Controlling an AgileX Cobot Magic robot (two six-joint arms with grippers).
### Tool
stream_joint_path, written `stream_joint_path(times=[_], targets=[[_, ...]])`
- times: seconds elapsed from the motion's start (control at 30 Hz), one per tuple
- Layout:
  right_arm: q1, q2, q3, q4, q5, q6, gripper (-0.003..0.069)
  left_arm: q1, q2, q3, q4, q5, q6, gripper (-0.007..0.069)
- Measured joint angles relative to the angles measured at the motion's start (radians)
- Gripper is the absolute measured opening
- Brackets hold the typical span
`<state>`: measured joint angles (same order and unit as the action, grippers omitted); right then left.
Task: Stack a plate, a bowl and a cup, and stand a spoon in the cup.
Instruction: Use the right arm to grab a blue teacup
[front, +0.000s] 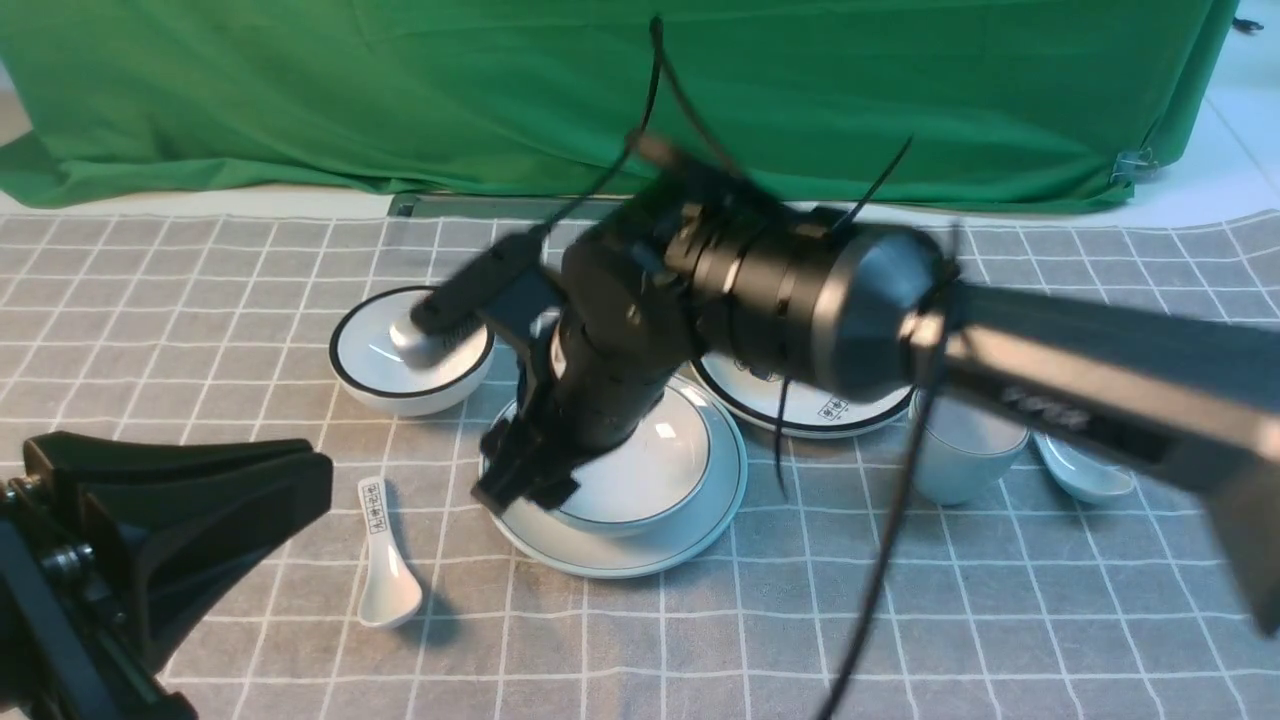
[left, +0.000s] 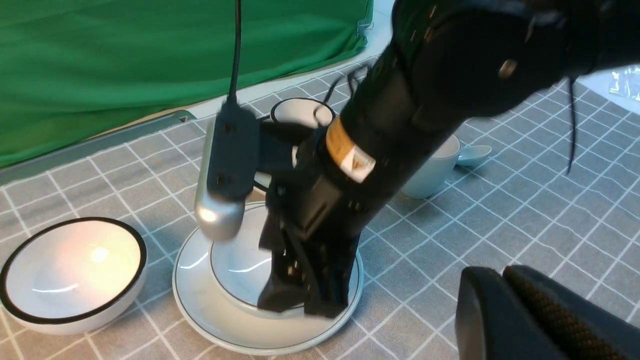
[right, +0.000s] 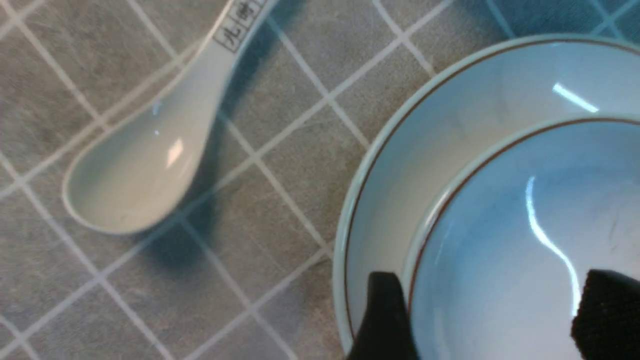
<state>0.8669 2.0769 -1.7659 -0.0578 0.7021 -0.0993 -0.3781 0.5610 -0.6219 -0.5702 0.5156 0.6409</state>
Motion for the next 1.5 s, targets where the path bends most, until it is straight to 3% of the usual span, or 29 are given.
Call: stream_joint_path(times=[0.2,0.33,0.5,0.7,0.9,1.3,1.4,1.5], targets=[[-0.008,-0.176,-0.006,-0.077,0.257,-0.105,0.0515,0.000,0.000,0.000,-0.002,0.018,0.006,0.0017],[-0.101,-0.256,0.054,-0.143,0.424,-0.088,0.0515,0.000,0.000,0.000,-0.003,0.021,0.009,0.0017],[-0.272,-0.288,0.228,-0.154,0.409,-0.064,0.0515,0.000,0.000,0.000,-0.026,0.024,0.036,0.0017],[-0.411,-0.263,0.305,-0.071,0.245,-0.067,0.0515,0.000,-0.001,0.000,-0.029,0.022,0.057,0.0017],[-0.452,-0.229,0.305,-0.015,0.140,-0.077,0.0515,0.000,-0.001,0.000,-0.029,0.015,0.066,0.0017],[-0.454,-0.130,0.305,0.003,0.121,-0.103,0.0509,0.000,-0.001,0.000,-0.029,0.014,0.074,0.0017],[-0.454,-0.110,0.305,0.003,0.112,-0.109,0.0429,0.000,-0.001,0.000,-0.029,0.014,0.075,0.0017],[-0.454,-0.105,0.305,0.003,0.105,-0.109,0.0281,0.000,-0.001,0.000,-0.029,0.014,0.075,0.0017]])
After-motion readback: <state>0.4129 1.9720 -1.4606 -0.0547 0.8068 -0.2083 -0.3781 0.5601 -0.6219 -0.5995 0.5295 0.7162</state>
